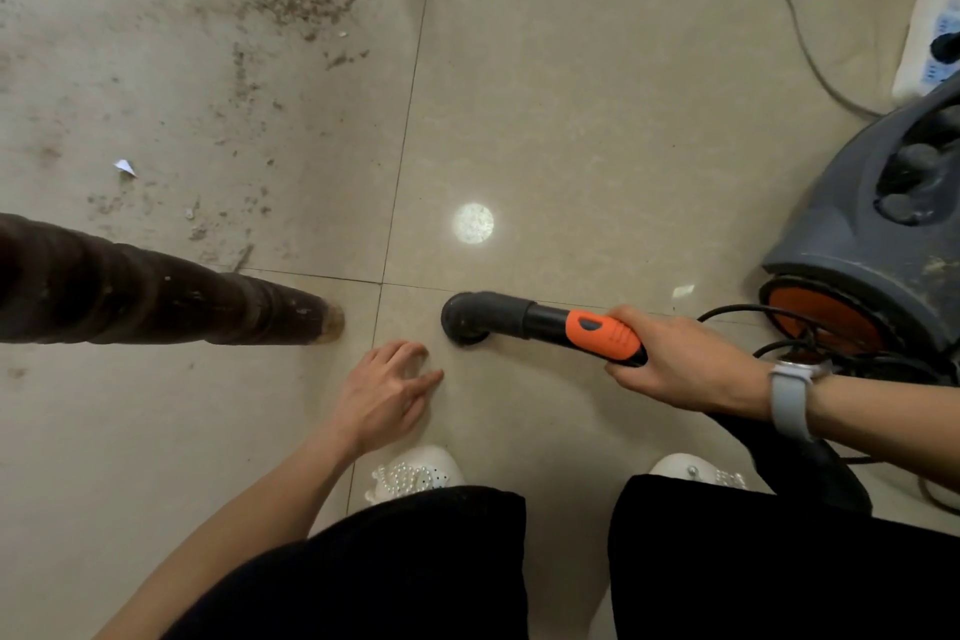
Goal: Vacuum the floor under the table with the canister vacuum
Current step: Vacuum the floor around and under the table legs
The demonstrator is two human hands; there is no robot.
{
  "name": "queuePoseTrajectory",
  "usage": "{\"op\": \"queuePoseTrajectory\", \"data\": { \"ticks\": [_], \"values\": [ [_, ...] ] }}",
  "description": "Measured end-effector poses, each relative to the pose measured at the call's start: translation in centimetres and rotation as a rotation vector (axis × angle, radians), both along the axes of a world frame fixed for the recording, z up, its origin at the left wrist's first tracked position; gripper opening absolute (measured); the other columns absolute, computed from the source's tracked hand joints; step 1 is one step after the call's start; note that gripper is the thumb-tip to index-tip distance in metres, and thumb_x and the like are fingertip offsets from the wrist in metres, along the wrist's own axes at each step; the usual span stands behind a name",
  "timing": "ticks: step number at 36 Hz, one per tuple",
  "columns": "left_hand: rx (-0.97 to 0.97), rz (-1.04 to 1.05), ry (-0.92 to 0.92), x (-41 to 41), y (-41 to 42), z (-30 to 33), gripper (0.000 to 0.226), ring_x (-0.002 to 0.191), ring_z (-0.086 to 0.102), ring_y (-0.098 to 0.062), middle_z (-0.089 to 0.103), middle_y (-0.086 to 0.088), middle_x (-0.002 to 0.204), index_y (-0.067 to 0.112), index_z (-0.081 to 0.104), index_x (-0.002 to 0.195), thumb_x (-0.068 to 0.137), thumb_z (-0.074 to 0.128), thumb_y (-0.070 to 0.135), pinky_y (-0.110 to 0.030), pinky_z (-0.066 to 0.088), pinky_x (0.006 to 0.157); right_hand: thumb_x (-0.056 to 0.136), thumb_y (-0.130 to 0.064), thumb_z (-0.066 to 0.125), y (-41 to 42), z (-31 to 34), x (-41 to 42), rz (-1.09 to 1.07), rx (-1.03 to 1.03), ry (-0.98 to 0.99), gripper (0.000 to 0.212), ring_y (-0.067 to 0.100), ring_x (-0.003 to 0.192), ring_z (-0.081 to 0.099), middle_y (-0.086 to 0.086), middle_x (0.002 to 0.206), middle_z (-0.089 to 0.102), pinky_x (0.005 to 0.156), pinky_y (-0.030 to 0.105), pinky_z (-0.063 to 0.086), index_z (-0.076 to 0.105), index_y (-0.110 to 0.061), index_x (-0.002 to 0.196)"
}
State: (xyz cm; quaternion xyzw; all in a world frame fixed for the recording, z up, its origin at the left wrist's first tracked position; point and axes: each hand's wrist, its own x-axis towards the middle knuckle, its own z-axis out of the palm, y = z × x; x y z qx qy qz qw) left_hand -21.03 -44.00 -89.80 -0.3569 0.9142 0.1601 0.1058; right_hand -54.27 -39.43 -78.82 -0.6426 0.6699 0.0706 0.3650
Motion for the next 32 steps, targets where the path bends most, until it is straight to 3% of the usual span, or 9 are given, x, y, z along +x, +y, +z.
{"op": "queuePoseTrajectory", "data": {
  "ticks": [7, 11, 13, 16, 19, 24, 26, 28, 32],
  "values": [
    [-0.019, 0.021, -0.097, 0.6, 0.2, 0.2, 0.040, 0.099, 0.060, -0.026, 0.062, -0.010, 0.107, 0.026, 0.071, 0.106, 0.085, 0.039, 0.037, -0.038, 0.054, 0.077, 0.086, -0.041, 0.052, 0.5, -0.7, 1.6, 0.179, 0.014, 0.004, 0.039, 0.026, 0.095, 0.062, -0.001, 0.105, 0.065, 0.069, 0.030, 0.043, 0.040, -0.034, 0.122],
    [-0.031, 0.106, -0.075, 0.6, 0.1, 0.2, 0.046, 0.092, 0.063, -0.027, 0.063, -0.011, 0.103, 0.022, 0.068, 0.117, 0.085, 0.039, 0.036, -0.037, 0.055, 0.074, 0.085, -0.041, 0.054, -2.0, -0.8, 0.0, 0.065, 0.002, 0.009, 0.035, 0.027, 0.093, 0.063, 0.000, 0.103, 0.067, 0.073, 0.034, 0.048, 0.044, -0.032, 0.116],
    [-0.050, 0.167, -0.023, 0.4, -0.6, 0.3, 0.038, 0.091, 0.064, -0.028, 0.064, -0.012, 0.103, 0.018, 0.071, 0.112, 0.087, 0.047, 0.033, -0.038, 0.056, 0.074, 0.084, -0.040, 0.056, -3.4, -0.8, -0.4, -0.024, -0.035, 0.018, 0.036, 0.031, 0.094, 0.064, 0.005, 0.102, 0.068, 0.074, 0.035, 0.049, 0.045, -0.030, 0.118],
    [-0.116, 0.208, 0.010, -0.6, -2.9, 1.2, 0.017, 0.093, 0.065, -0.028, 0.065, -0.011, 0.105, 0.018, 0.076, 0.094, 0.077, 0.076, 0.022, -0.038, 0.055, 0.075, 0.086, -0.038, 0.057, -5.9, -0.7, -0.2, -0.140, -0.065, 0.012, 0.037, 0.032, 0.082, 0.065, 0.010, 0.096, 0.069, 0.072, 0.035, 0.051, 0.044, -0.025, 0.118],
    [-0.118, 0.301, 0.039, -2.8, -5.7, 2.7, 0.006, 0.097, 0.064, -0.027, 0.065, -0.010, 0.108, 0.017, 0.075, 0.074, 0.073, 0.080, 0.018, -0.038, 0.054, 0.078, 0.086, -0.038, 0.057, -8.7, -0.3, 0.2, -0.156, -0.093, 0.049, 0.036, 0.032, 0.074, 0.065, 0.010, 0.090, 0.068, 0.069, 0.036, 0.052, 0.045, -0.021, 0.116],
    [-0.135, 0.376, 0.133, -6.6, -11.0, 5.0, 0.012, 0.103, 0.063, -0.028, 0.064, -0.011, 0.112, 0.016, 0.069, 0.074, 0.074, 0.080, 0.022, -0.038, 0.052, 0.083, 0.088, -0.037, 0.054, -14.4, 0.6, 0.3, -0.124, -0.155, 0.161, 0.036, 0.033, 0.088, 0.062, 0.011, 0.099, 0.066, 0.063, 0.031, 0.038, 0.045, -0.018, 0.117],
    [-0.140, 0.409, 0.154, -7.8, -13.1, 6.3, 0.012, 0.112, 0.058, -0.028, 0.061, -0.012, 0.120, 0.016, 0.072, 0.082, 0.083, 0.072, 0.027, -0.039, 0.047, 0.092, 0.089, -0.036, 0.054, -16.8, 1.4, 0.4, -0.136, -0.160, 0.202, 0.034, 0.031, 0.083, 0.058, 0.011, 0.101, 0.065, 0.063, 0.030, 0.036, 0.044, -0.016, 0.115],
    [-0.081, 0.473, 0.163, -8.7, -15.3, 7.7, 0.024, 0.122, 0.050, -0.025, 0.055, -0.009, 0.131, 0.017, 0.072, 0.104, 0.093, 0.058, 0.033, -0.037, 0.039, 0.102, 0.091, -0.036, 0.053, -19.1, 2.7, 0.3, -0.155, -0.148, 0.235, 0.035, 0.028, 0.077, 0.051, 0.011, 0.101, 0.063, 0.063, 0.030, 0.036, 0.042, -0.013, 0.116],
    [0.127, 0.672, 0.218, -10.1, -19.1, 11.0, 0.045, 0.128, 0.043, -0.024, 0.044, -0.009, 0.140, 0.017, 0.046, 0.140, 0.099, 0.045, 0.033, -0.035, 0.034, 0.107, 0.091, -0.032, 0.052, -23.6, 6.4, -0.8, -0.262, -0.175, 0.270, 0.040, 0.029, 0.080, 0.055, 0.012, 0.100, 0.060, 0.064, 0.031, 0.039, 0.039, -0.008, 0.120]
  ]
}}
